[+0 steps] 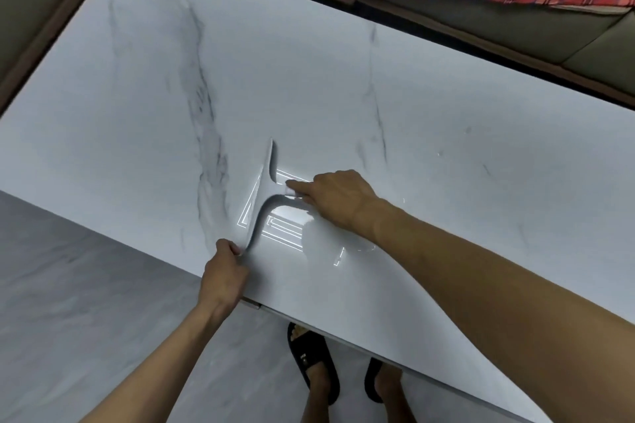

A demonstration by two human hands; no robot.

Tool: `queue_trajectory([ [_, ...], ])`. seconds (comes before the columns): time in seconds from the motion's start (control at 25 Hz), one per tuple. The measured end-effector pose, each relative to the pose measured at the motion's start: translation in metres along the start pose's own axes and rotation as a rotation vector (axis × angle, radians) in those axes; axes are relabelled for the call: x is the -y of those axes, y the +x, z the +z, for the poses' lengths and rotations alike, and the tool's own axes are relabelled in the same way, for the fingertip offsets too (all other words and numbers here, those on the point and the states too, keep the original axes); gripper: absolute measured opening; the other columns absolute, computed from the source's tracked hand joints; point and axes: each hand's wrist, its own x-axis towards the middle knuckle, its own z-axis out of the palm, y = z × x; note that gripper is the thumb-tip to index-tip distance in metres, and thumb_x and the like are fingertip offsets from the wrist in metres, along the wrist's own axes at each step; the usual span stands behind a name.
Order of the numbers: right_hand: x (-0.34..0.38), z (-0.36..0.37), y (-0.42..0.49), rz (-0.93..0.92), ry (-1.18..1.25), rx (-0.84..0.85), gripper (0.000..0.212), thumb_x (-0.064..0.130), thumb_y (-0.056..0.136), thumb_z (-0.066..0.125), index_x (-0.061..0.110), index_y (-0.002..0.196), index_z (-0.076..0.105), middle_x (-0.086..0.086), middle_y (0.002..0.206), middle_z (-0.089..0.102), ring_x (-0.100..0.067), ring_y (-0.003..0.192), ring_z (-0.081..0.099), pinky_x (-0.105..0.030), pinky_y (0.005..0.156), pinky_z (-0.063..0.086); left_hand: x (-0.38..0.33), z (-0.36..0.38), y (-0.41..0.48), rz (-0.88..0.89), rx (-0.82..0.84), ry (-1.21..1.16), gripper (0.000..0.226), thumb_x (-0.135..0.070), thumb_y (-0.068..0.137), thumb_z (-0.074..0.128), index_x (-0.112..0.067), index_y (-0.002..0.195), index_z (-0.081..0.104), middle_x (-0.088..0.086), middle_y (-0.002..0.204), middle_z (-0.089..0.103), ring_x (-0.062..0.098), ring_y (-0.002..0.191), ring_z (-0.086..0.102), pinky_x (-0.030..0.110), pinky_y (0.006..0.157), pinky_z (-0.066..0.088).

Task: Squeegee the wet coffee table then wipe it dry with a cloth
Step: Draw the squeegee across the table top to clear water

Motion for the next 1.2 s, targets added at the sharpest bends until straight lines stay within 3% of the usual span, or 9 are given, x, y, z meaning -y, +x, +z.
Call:
queue_trajectory([
  [0.16,-0.046,0.011,-0.058,0.171,0.165,0.011,0.034,0.04,0.101,0.033,0.046,0.134,0.036,0.001,0.085,0.056,-0.032,0.084,0.063,-0.034,0.063,0.04,-0.001,0.006,-0.005,0.015,0.093,0.011,0.029,0.003,0.078,0.039,-0.016,0.099,0.039,0.007,0.073,0.052,0.02,0.057,0.046,0.027,0.046,0.03],
  [0.4,-0.099,0.03,-0.197,0.427,0.099,0.062,0.04,0.045,0.103,0.019,0.051,0.14,0.032,0.011,0.077,0.049,-0.019,0.068,0.056,-0.029,0.058,0.032,-0.028,0.028,-0.012,0.075,0.269,0.055,0.024,-0.002,0.082,0.04,-0.017,0.101,0.039,0.004,0.077,0.05,0.018,0.062,0.047,0.029,0.05,0.034],
  [0.48,-0.094,0.026,-0.214,0.42,0.06,0.052,0.04,0.048,0.102,0.019,0.051,0.138,0.034,0.01,0.075,0.052,-0.019,0.068,0.06,-0.03,0.056,0.032,-0.031,0.033,-0.017,0.079,0.304,0.067,0.024,-0.004,0.082,0.039,-0.017,0.101,0.039,0.004,0.078,0.05,0.018,0.062,0.047,0.029,0.05,0.036],
  [0.56,-0.072,0.023,-0.203,0.344,0.071,0.035,0.04,0.043,0.102,0.029,0.051,0.141,0.029,0.007,0.083,0.057,-0.024,0.072,0.063,-0.031,0.056,0.034,-0.028,0.033,-0.019,0.077,0.236,0.056,0.027,-0.001,0.079,0.039,-0.017,0.101,0.04,0.005,0.077,0.052,0.019,0.061,0.049,0.028,0.049,0.037],
  [0.68,-0.011,0.033,-0.152,0.112,0.136,0.058,0.052,0.028,0.1,0.043,0.047,0.144,0.024,-0.001,0.097,0.061,-0.031,0.075,0.063,-0.031,0.058,0.031,-0.02,0.026,-0.018,0.067,0.075,0.048,0.028,0.002,0.076,0.038,-0.016,0.097,0.04,0.005,0.075,0.053,0.021,0.062,0.053,0.028,0.047,0.037],
  [0.8,0.04,0.053,-0.117,-0.062,0.12,0.082,0.052,0.02,0.102,0.042,0.039,0.148,0.028,-0.006,0.097,0.059,-0.03,0.07,0.059,-0.032,0.056,0.03,-0.011,0.022,-0.014,0.04,0.047,0.074,0.019,-0.002,0.081,0.037,-0.015,0.095,0.041,0.003,0.074,0.052,0.018,0.062,0.051,0.027,0.046,0.033],
  [1.0,-0.005,0.077,-0.168,0.051,0.157,0.1,0.054,0.027,0.1,0.046,0.048,0.145,0.029,0.0,0.095,0.061,-0.027,0.071,0.062,-0.031,0.057,0.038,0.003,0.039,-0.024,0.049,0.149,0.131,0.026,0.003,0.078,0.037,-0.014,0.097,0.039,0.004,0.076,0.051,0.017,0.062,0.049,0.028,0.05,0.034],
  [1.2,-0.063,0.059,-0.255,0.26,0.066,0.191,0.046,0.042,0.103,0.025,0.052,0.147,0.019,0.007,0.086,0.054,-0.023,0.067,0.06,-0.031,0.057,0.038,-0.008,0.058,-0.036,0.087,0.198,0.122,0.026,0.003,0.079,0.037,-0.015,0.098,0.036,0.004,0.078,0.05,0.018,0.065,0.05,0.028,0.049,0.034],
])
